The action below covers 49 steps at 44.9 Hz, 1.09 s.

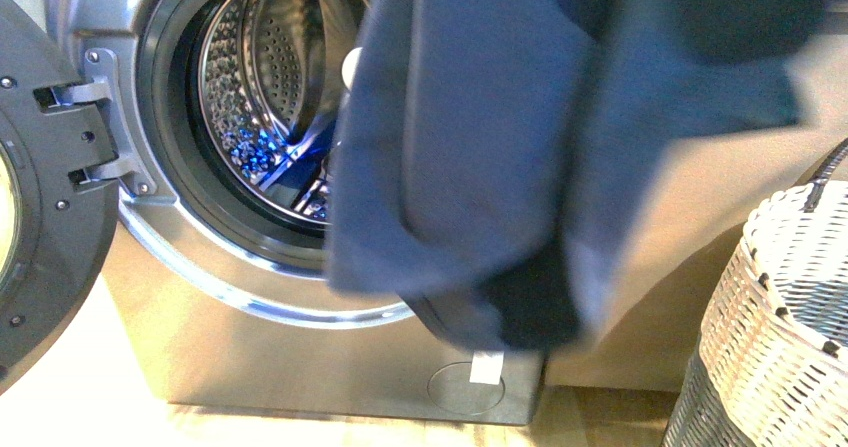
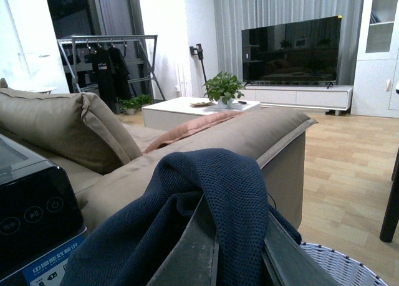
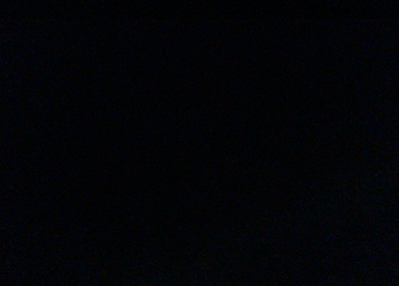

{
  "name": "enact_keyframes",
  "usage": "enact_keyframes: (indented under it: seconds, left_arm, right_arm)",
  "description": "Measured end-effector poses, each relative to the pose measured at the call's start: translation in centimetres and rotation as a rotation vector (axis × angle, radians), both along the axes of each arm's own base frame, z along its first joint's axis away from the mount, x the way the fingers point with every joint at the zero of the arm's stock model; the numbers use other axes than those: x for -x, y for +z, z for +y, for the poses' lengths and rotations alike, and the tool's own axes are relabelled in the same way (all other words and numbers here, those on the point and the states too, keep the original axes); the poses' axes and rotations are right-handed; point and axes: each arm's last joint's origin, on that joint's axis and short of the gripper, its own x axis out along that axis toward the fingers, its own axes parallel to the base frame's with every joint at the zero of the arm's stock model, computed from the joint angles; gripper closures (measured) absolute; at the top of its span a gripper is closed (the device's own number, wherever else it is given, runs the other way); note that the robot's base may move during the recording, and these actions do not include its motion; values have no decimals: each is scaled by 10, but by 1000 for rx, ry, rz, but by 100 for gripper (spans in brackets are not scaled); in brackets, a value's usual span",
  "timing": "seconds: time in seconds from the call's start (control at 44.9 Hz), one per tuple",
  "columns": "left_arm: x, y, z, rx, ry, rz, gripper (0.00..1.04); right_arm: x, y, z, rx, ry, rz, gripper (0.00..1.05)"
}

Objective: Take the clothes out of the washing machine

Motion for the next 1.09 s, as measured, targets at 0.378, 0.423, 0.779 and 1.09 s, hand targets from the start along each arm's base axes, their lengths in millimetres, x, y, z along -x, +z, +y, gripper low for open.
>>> enact_keyframes:
  seconds: [0.378, 0.423, 0.779, 1.09]
  left_arm:
    - [0, 0, 0, 0, -4, -1, 98]
    - [0, 0, 0, -1, -5, -2, 98]
    - [1, 0, -1, -2, -14, -3, 86]
    - [2, 1, 0, 1, -10, -5, 27]
  right_arm:
    - [20, 16, -35, -75, -113, -45, 99]
    - [22, 20, -42, -87, -140, -46, 99]
    - [58, 67, -116, -157, -352, -159, 99]
    - [87, 97, -180, -162, -500, -201, 99]
